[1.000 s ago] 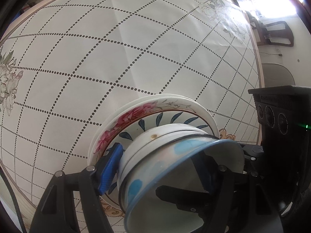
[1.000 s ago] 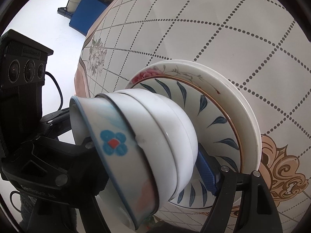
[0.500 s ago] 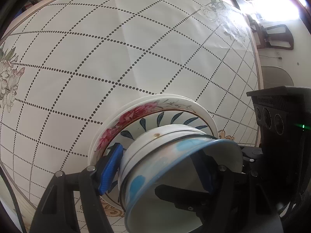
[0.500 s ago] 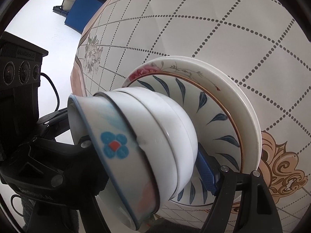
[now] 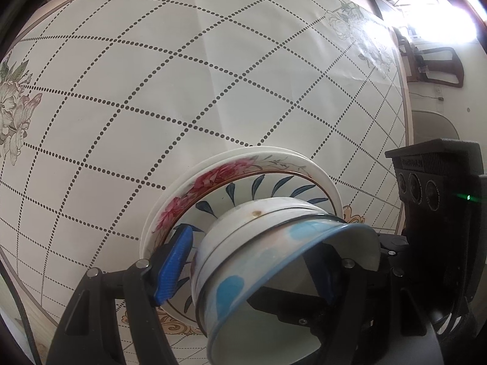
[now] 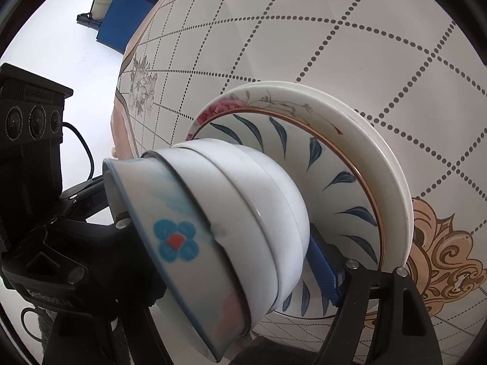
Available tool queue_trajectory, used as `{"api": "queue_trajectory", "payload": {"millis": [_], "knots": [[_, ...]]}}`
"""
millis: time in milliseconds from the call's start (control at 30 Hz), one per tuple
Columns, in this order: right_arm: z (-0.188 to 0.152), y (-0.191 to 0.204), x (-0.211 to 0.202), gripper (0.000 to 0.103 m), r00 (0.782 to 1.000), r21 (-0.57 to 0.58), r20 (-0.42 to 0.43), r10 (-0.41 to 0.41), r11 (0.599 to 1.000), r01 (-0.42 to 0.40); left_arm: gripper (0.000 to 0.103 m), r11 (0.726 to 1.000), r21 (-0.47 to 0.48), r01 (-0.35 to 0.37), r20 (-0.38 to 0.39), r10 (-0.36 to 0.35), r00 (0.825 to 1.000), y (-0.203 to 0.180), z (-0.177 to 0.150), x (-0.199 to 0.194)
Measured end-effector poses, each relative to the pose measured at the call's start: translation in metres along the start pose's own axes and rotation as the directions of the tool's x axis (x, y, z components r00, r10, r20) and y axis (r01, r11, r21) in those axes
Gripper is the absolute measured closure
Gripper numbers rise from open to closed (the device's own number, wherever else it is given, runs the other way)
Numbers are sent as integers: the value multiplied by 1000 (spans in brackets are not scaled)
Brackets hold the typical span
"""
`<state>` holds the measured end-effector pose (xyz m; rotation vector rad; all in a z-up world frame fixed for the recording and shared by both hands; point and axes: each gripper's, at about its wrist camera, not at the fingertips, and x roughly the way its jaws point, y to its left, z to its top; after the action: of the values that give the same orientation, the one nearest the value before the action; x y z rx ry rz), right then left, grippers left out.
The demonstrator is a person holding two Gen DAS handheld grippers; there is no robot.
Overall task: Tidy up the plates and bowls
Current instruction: 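Lower the bowl stack onto the blue-striped plate and open both tools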
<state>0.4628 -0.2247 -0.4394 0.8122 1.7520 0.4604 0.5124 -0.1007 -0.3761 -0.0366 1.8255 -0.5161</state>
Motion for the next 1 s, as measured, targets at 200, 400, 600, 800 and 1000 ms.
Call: {"api": "queue_trajectory", "payload": {"millis": [200,400,600,800,1000], "knots": [[0,-1,-1,23,1000,20,-19,-3,1000,3,34,999,-39,8,17,-7,1000,9,-6,-7],[-5,4,-8,21,999,5,-20,-41,999,41,34,998,-60,8,69,-3,998,9,-18,-22],[-14,16,-26,20,990,-33,25,-141,989,142,34,997,-59,-50,160,59,985,-1,-33,-47],[-29,30,-51,20,960,-76,100,-260,960,268,34,985,-100,-144,277,167,946,-6,-58,-75],[-57,48,-90,19,887,-112,234,-399,895,432,32,948,-177,-263,377,312,872,-14,-93,-99]]}}
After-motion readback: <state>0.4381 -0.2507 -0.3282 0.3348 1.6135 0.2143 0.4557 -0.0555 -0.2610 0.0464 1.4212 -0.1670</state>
